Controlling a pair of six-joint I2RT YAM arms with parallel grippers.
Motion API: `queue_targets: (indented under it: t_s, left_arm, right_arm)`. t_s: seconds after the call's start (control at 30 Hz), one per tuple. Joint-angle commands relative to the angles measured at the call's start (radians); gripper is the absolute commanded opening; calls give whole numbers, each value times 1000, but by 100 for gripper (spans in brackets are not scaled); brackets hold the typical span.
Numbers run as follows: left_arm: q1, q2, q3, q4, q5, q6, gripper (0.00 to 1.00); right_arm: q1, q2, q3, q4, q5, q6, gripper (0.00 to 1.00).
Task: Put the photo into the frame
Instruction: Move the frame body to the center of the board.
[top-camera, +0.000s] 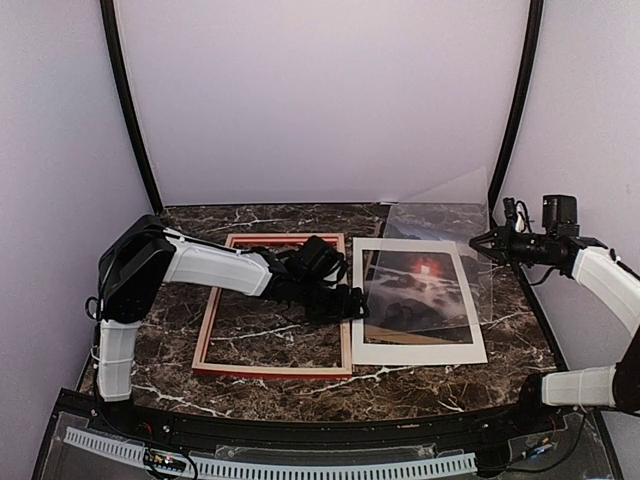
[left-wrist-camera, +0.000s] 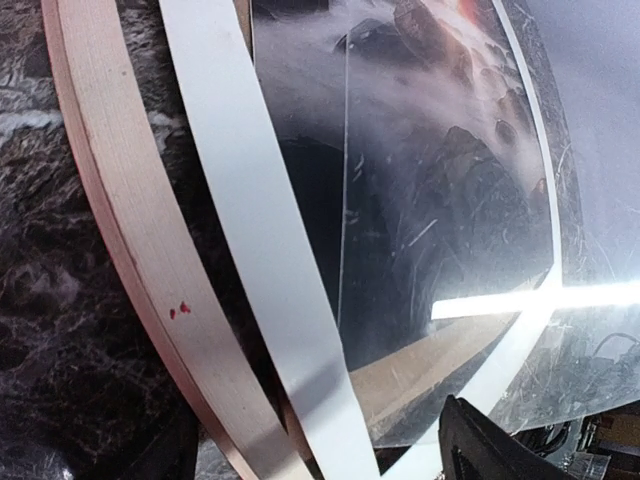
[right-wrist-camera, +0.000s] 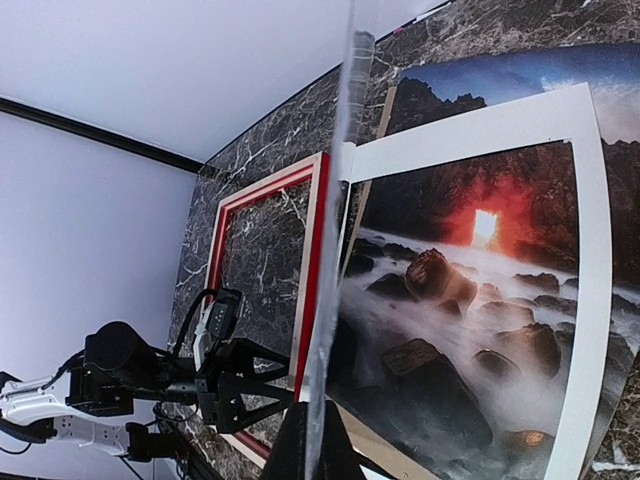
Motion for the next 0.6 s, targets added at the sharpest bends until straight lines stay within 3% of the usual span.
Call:
queue_targets:
  t_s: [0.0,0.3,0.57]
  left_arm:
    - [-11,-2,41,-32,-3,28,87]
    - [36,-258,-7,-227,-220,183,93]
    - [245,-552,-234,-277,-296,215,94]
  right_arm:
    - [13,-1,65,-26,-10,-38,0]
    - [138,-11,193,-53,38,-1,0]
    - [367,68,284,55,155,123,0]
